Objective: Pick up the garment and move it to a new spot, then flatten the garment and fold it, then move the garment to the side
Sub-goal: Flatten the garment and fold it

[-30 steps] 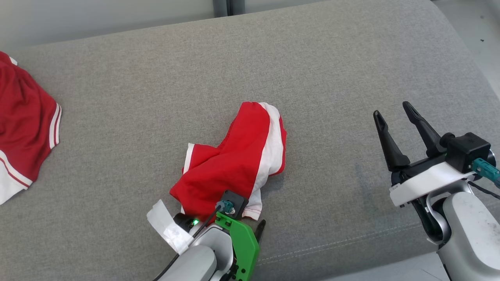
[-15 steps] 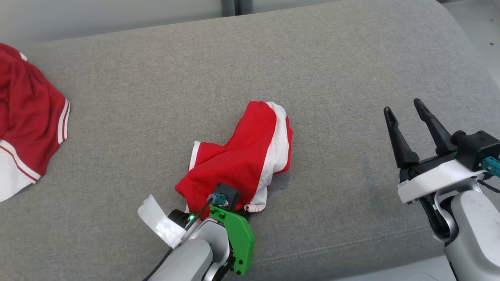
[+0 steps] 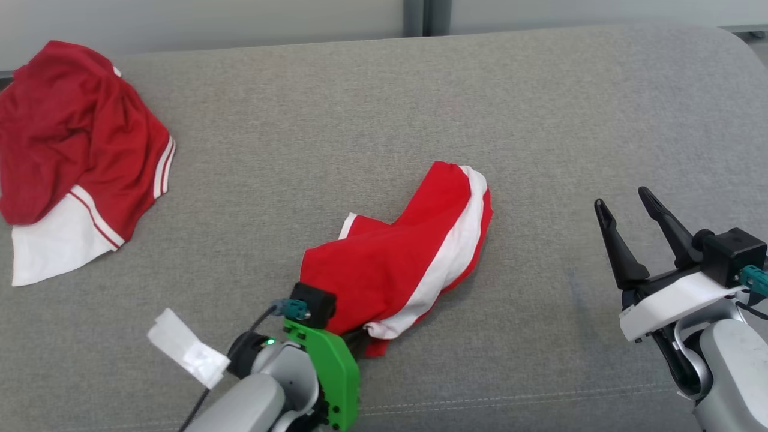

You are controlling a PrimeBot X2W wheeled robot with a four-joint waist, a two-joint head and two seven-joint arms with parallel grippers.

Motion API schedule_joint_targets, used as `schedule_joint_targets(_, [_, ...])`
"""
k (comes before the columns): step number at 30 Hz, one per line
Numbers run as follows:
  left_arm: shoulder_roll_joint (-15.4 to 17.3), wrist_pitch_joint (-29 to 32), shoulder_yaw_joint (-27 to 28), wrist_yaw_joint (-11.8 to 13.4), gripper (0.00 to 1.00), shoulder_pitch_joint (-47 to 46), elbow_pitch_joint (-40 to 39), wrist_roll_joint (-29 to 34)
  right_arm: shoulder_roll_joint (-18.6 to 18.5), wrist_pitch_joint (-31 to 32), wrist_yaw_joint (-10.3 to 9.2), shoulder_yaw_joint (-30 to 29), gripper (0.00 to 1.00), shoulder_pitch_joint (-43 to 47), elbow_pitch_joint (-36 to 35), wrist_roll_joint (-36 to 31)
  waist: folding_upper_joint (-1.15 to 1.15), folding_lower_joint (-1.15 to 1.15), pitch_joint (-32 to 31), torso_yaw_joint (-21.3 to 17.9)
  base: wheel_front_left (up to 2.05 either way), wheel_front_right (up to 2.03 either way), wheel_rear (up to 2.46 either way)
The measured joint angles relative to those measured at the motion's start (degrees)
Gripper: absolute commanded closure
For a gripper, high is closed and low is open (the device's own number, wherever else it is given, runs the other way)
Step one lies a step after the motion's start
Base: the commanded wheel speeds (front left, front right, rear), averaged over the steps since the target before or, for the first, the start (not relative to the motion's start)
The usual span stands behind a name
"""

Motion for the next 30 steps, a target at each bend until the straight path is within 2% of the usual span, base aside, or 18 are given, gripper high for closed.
schedule_joint_targets(6, [6.54,0.74,5.30,1.67,1.00,2.22,-3.26,-2.66,-1.92,0.00,0.00,2.65,0.00,0.84,1.34,1.22,0.00,0.00,-1.18,3.52,0.00,0.00,0.00])
schedule_joint_targets(14, [12.20,1.77,10.34,4.23,1.00,5.75,-7.06,-5.56,-4.05,0.71,0.00,8.44,0.00,1.40,2.33,3.53,0.00,0.00,-2.30,7.28,0.00,0.00,0.00])
schedule_joint_targets(22, [12.80,2.31,11.45,4.47,1.00,6.91,-13.12,-6.54,-4.19,4.04,0.00,19.68,0.00,1.36,1.38,10.45,0.00,0.00,-1.73,9.02,0.00,0.00,0.00])
schedule_joint_targets(30, [14.58,2.54,12.82,5.53,1.00,10.35,-16.47,-7.34,-7.67,4.02,0.01,21.62,0.00,0.88,-1.32,12.21,0.00,0.00,-1.35,7.41,0.00,0.00,0.00])
